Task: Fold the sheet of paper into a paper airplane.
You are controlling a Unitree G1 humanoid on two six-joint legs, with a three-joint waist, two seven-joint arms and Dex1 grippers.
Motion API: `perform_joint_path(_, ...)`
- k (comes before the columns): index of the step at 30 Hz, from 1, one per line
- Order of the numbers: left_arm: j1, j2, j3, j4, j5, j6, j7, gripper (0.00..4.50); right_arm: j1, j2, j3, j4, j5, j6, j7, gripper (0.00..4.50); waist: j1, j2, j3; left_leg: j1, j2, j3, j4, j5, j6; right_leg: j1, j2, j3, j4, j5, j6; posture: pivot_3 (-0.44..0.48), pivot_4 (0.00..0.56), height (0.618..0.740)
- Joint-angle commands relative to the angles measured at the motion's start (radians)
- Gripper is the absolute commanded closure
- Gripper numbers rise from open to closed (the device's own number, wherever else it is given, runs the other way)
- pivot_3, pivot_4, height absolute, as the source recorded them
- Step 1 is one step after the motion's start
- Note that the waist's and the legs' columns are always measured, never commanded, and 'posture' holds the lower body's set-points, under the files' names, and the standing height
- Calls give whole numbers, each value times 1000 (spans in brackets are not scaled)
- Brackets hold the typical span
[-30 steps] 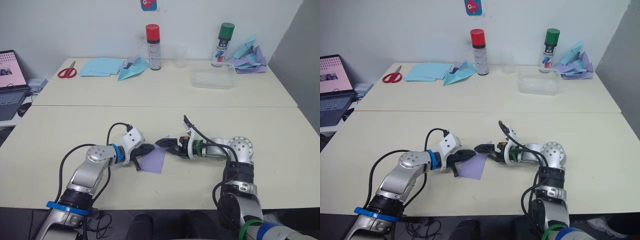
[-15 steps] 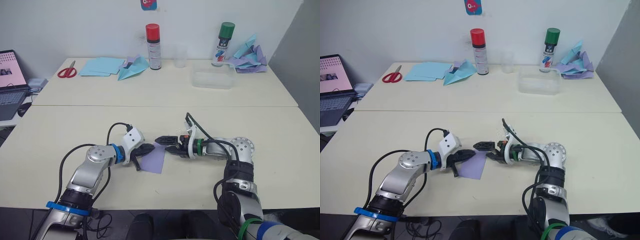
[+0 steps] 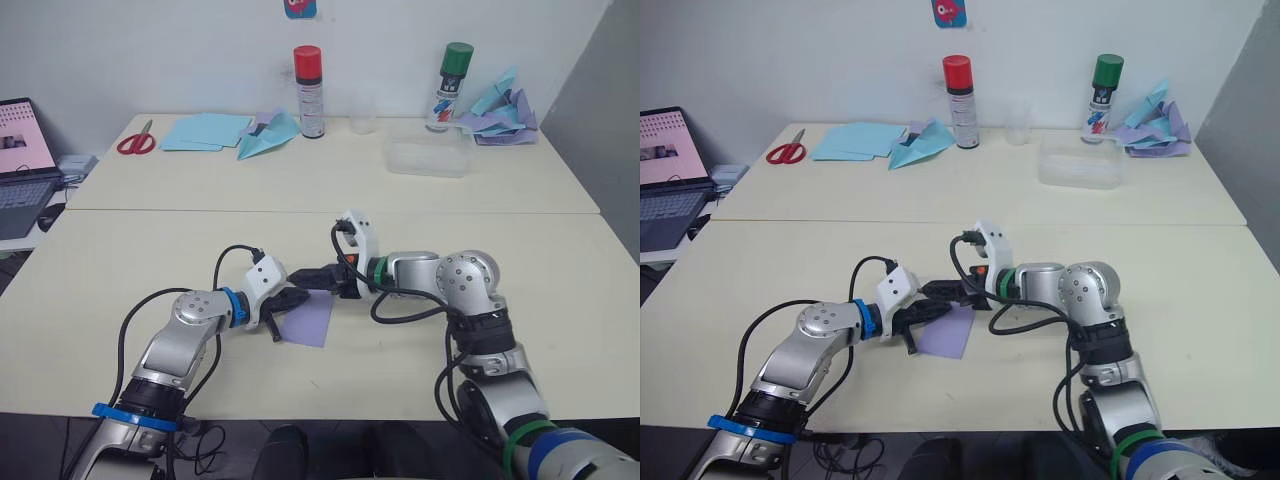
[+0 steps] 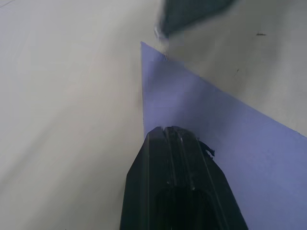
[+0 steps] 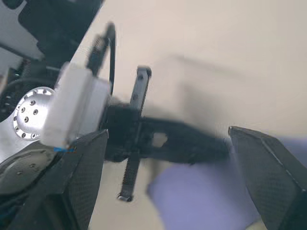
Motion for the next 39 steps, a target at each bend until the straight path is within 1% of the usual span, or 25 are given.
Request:
perform_joint_path(1,46,3,-40,62,36,31,10,4500,-11,-26,34,-2,-80,-109,66,297,0,0,0,0,0,0,0,0,0,0,0,0,0,0,0,0,150,740)
perform_joint_path(7,63,4,-40,57,35,26,11,4500,30,-40,71,-1,-179,-165,84,297,1,0,0,0,1,0,0,0,0,0,-1,0,0,0,1,0,150,740)
perform_joint_path(10,68,7,-41,52,36,24,10,4500,52,-33,60,-12,-187,-156,88,297,1,0,0,0,1,0,0,0,0,0,-1,0,0,0,1,0,150,740)
perform_joint_path(17,70,9,-47,43,39,23,7,4500,78,-88,125,-49,-247,-214,185,297,1,0,0,0,1,1,0,0,0,0,-1,1,-1,1,1,0,150,740)
perform_joint_path(19,70,9,-47,43,38,23,6,4500,72,-1,-5,-28,-138,-63,129,297,1,0,0,0,1,1,-1,0,0,0,-1,1,-1,1,1,0,150,740)
perform_joint_path(21,71,10,-48,42,39,22,4,4500,63,78,-120,-5,-74,62,69,297,1,0,0,0,1,1,-1,0,0,0,-1,1,-1,1,1,0,150,740)
perform_joint_path(23,73,11,-48,41,39,21,3,4500,58,112,-163,3,-86,102,26,297,1,0,0,0,1,1,-2,0,0,-1,-1,0,0,1,1,0,150,740)
perform_joint_path(26,72,11,-48,42,40,20,5,4500,55,47,-47,0,-206,-13,44,297,1,0,0,0,1,0,-2,0,0,0,-1,0,-1,1,1,0,150,740)
perform_joint_path(30,72,12,-46,41,40,20,7,4500,47,-18,77,8,-312,-153,94,297,0,0,0,0,0,4,-2,0,0,0,-1,2,-5,2,3,0,150,740)
perform_joint_path(33,72,12,-45,40,42,19,9,4500,44,-23,104,26,-347,-188,113,297,-1,0,0,0,0,5,-2,0,0,0,-1,2,-5,2,4,0,150,740)
perform_joint_path(39,66,11,-45,47,43,16,9,4500,54,10,146,37,-365,-148,123,297,1,0,0,0,0,3,-2,0,0,0,-1,2,-4,2,4,0,150,740)
